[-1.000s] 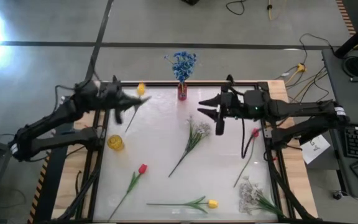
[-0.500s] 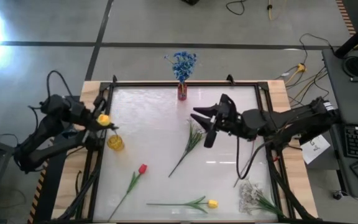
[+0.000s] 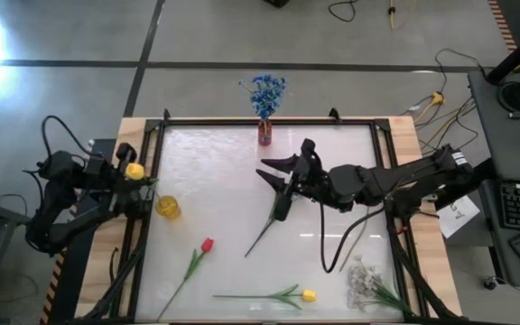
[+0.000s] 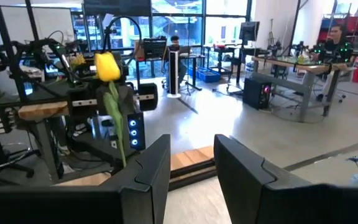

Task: Sort flowers into vase by color
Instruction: Put the top yellow flower into the yellow flower vase

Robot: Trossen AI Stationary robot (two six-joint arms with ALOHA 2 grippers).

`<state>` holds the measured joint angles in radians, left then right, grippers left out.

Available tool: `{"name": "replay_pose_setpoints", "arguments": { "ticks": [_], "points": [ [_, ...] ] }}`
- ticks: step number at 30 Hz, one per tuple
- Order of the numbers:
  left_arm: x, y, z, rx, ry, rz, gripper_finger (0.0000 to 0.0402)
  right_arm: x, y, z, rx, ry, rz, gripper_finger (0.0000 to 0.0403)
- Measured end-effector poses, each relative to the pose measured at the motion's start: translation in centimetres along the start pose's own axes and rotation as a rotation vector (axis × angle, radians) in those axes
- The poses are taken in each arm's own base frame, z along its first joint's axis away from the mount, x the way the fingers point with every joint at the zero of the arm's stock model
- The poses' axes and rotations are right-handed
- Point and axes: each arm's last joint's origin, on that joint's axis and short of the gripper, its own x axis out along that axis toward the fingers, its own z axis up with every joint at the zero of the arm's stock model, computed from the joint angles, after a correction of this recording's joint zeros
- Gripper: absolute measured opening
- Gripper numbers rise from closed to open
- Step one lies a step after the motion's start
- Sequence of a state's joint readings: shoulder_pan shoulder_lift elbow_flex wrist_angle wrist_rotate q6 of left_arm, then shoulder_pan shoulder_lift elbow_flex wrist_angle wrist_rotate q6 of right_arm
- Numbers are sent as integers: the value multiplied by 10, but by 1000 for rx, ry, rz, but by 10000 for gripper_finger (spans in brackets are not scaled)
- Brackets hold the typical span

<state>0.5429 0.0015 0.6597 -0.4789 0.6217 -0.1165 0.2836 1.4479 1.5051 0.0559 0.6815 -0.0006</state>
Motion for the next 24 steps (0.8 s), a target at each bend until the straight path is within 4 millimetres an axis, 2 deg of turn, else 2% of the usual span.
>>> {"name": "replay_pose_setpoints", "arguments": {
  "ticks": [7, 15, 24],
  "points": [
    [-1, 0, 2, -42, 5, 23, 0, 0, 0, -4, 40, 29, 0, 119],
    [-2, -1, 2, 26, 2, 37, 0, -2, 4, -12, 60, 89, 8, 117],
    [1, 3, -8, 16, 53, 69, 0, -3, 5, -12, 47, 90, 13, 118]
  ]
}}
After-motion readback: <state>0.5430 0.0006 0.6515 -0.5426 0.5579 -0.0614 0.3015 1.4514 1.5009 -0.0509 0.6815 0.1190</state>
